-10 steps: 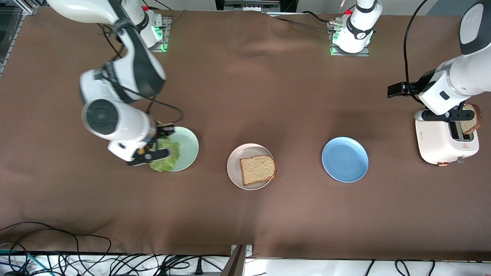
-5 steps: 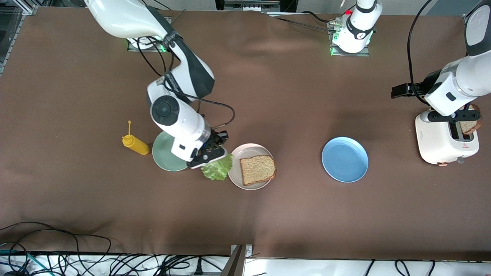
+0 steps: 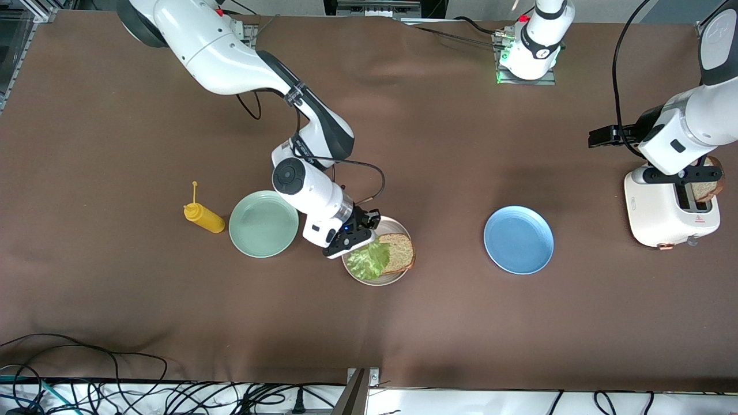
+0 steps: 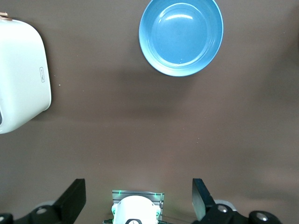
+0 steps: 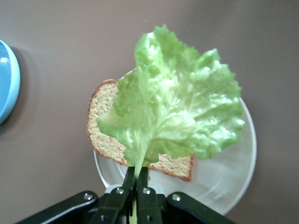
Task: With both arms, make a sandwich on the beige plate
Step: 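Carry the lettuce over the beige plate and lower it onto the bread, then open the right gripper to release the lettuce and raise it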
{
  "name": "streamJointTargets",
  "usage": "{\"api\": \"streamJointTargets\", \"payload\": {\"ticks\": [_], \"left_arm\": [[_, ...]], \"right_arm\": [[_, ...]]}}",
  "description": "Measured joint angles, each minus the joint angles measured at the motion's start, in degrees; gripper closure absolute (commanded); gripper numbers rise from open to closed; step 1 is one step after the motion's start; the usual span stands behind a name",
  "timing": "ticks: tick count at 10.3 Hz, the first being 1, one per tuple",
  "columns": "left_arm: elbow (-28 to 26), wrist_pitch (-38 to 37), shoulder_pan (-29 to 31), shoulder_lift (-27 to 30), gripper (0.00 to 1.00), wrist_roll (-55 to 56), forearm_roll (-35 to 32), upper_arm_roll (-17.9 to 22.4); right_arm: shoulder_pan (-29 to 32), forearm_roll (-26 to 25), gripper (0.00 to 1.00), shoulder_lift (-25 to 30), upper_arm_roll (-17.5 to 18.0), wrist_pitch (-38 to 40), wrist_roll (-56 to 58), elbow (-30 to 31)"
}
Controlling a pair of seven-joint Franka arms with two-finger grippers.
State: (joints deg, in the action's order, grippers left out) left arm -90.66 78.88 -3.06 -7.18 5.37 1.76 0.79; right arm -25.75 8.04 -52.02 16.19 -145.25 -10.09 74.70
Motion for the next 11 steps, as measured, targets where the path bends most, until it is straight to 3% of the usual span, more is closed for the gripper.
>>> {"api": "streamJointTargets", "payload": {"ticks": [1, 2, 3, 4, 8, 11], "left_arm": [[-0.05, -0.01, 0.01, 0.00, 0.00, 0.00, 0.00, 0.00], [-0.10, -0.02, 0.01, -0.01, 0.00, 0.00, 0.00, 0.01], [-0.12, -0.02, 0.01, -0.01, 0.00, 0.00, 0.00, 0.00], [-0.12, -0.02, 0.01, -0.01, 0.00, 0.00, 0.00, 0.00], [-0.16, -0.02, 0.01, -0.01, 0.00, 0.00, 0.00, 0.00], [-0.18, -0.02, 0.01, -0.01, 0.00, 0.00, 0.00, 0.00]], "right_arm": [[-0.56, 0.00, 0.95, -0.70, 0.34, -1.78, -0.15, -0.11], [-1.21, 0.00, 0.55, -1.24, 0.37, -3.17, -0.37, -0.18], [-1.59, 0.00, 0.37, -1.59, 0.38, -3.79, -0.51, -0.20], [-1.60, 0.00, 0.00, -1.76, 0.36, -3.99, -0.53, -0.23], [-1.42, 0.00, 0.00, -1.79, 0.31, -3.90, -0.52, -0.90], [-0.01, -0.01, 0.00, -0.43, 0.12, 1.65, -0.48, -2.69]]}}
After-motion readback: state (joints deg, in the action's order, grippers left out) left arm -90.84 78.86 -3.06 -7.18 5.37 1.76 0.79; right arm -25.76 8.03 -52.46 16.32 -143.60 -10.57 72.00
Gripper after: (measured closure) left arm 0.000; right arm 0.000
